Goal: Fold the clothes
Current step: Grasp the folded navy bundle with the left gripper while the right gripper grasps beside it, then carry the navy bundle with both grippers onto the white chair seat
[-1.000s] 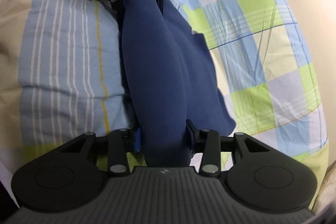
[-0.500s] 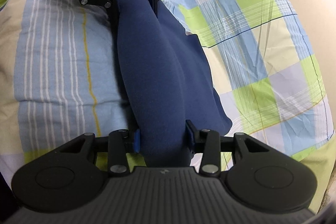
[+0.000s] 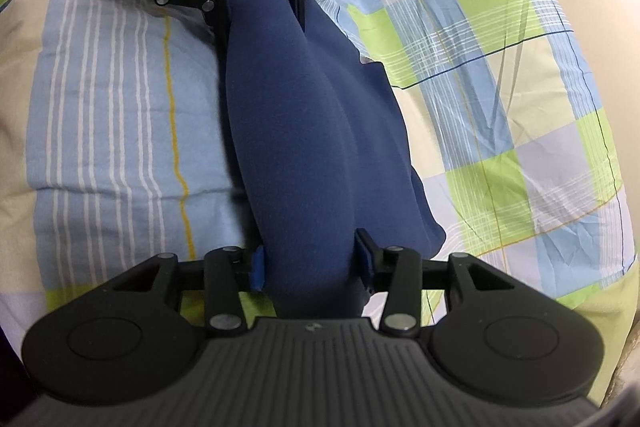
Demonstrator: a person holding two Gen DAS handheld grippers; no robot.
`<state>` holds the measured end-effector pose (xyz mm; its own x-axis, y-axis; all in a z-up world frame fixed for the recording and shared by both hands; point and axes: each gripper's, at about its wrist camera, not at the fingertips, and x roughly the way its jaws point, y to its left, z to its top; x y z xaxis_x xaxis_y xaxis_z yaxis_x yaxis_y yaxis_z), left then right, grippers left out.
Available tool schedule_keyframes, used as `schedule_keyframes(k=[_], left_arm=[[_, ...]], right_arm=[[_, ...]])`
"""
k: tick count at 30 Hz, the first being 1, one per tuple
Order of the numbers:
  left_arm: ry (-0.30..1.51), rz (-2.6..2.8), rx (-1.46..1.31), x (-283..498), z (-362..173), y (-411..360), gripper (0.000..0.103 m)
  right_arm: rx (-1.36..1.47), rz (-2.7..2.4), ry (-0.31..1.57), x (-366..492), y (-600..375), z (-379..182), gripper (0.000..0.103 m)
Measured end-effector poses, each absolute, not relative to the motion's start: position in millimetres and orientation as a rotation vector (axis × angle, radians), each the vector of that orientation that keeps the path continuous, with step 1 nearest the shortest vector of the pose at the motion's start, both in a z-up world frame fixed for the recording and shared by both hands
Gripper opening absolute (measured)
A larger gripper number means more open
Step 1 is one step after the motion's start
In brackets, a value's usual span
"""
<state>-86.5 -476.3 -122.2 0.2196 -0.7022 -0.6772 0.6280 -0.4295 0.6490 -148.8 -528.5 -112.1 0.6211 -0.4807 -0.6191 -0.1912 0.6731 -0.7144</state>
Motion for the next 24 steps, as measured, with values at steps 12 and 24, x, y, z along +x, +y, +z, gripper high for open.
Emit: schedule_keyframes(k=[12, 24], left_arm=[[-0.126, -1.482, 1.358, -86.0, -125.1, -473.5, 0.053], [-0.083, -1.497, 1.415, -94.3, -98.6, -474.1, 0.041]], right_arm=[[-0.919, -0.194, 0.910, -149.9, -522.8, -119.0, 0.048], [-0.916, -0.198, 0.926, -147.7, -519.5, -107.4, 0.033]])
